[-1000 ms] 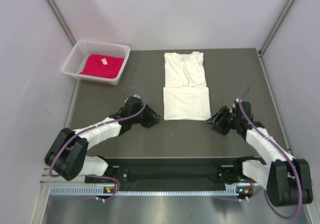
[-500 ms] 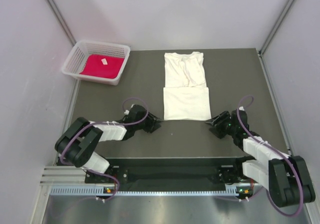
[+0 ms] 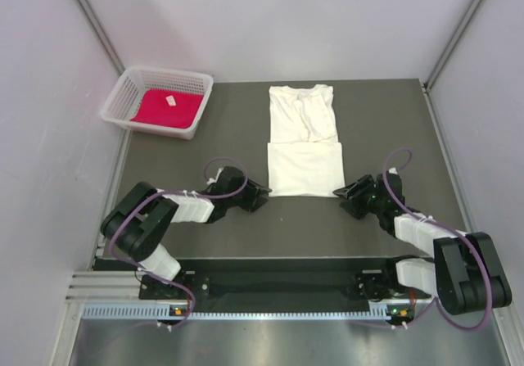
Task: Fold and stack the t-shirts
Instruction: Fold the tshirt
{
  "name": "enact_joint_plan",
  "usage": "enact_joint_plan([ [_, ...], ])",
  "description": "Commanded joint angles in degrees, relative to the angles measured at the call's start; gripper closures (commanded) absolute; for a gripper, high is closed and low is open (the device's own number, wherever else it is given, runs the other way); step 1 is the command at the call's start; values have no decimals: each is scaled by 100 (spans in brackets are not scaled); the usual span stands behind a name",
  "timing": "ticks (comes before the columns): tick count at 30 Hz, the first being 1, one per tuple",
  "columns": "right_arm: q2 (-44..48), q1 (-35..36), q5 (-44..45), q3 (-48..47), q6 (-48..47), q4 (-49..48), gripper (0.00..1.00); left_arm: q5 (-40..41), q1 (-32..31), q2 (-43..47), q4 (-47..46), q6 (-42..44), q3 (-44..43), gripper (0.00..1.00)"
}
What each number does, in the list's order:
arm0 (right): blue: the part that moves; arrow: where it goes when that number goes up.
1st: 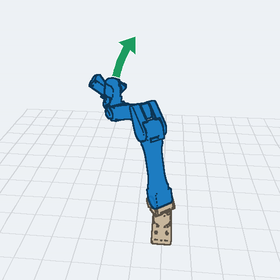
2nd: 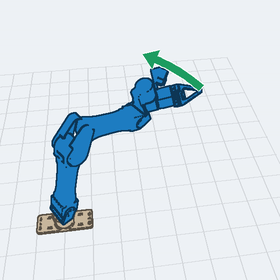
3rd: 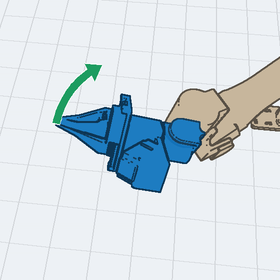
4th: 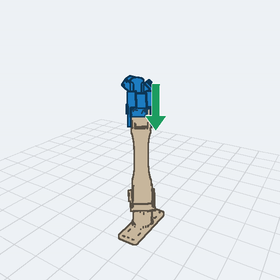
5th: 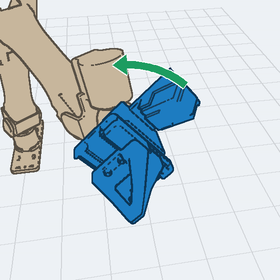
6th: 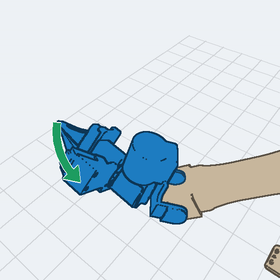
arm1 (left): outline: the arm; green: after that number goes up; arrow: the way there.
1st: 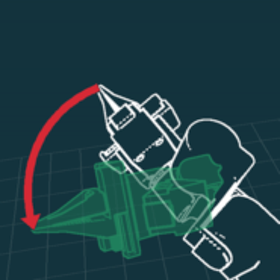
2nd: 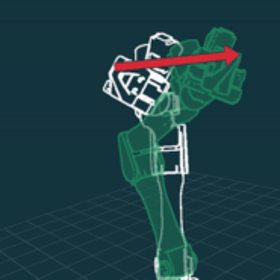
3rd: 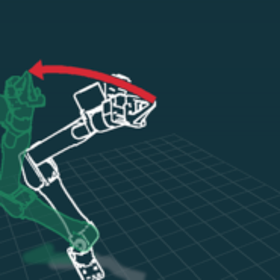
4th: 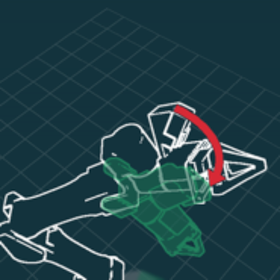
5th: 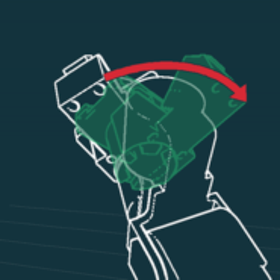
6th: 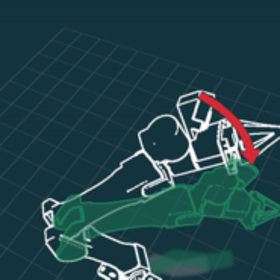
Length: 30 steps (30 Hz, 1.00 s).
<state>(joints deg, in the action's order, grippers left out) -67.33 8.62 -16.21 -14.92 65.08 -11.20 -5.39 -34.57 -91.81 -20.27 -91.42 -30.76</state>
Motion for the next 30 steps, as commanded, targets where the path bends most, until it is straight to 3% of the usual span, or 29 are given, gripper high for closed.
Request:
enact_joint_plan([
  [1, -35, 25, 363, -196, -74, 83, 45, 346, -15, -153, 594, -280, -131, 55],
  [12, -263, 25, 557, -257, 128, -13, 53, 196, -68, -496, 1025, -693, -281, 60],
  [24, -737, 34, 592, -389, 128, -207, 58, 117, -50, -689, 797, -781, -149, 71],
  [28, -860, 26, 575, -459, 119, -277, 64, -14, 29, -803, 350, -755, -9, 83],
  [30, -940, 25, 513, -468, 110, -312, 69, -207, 99, -873, -306, -589, 131, 94],
])
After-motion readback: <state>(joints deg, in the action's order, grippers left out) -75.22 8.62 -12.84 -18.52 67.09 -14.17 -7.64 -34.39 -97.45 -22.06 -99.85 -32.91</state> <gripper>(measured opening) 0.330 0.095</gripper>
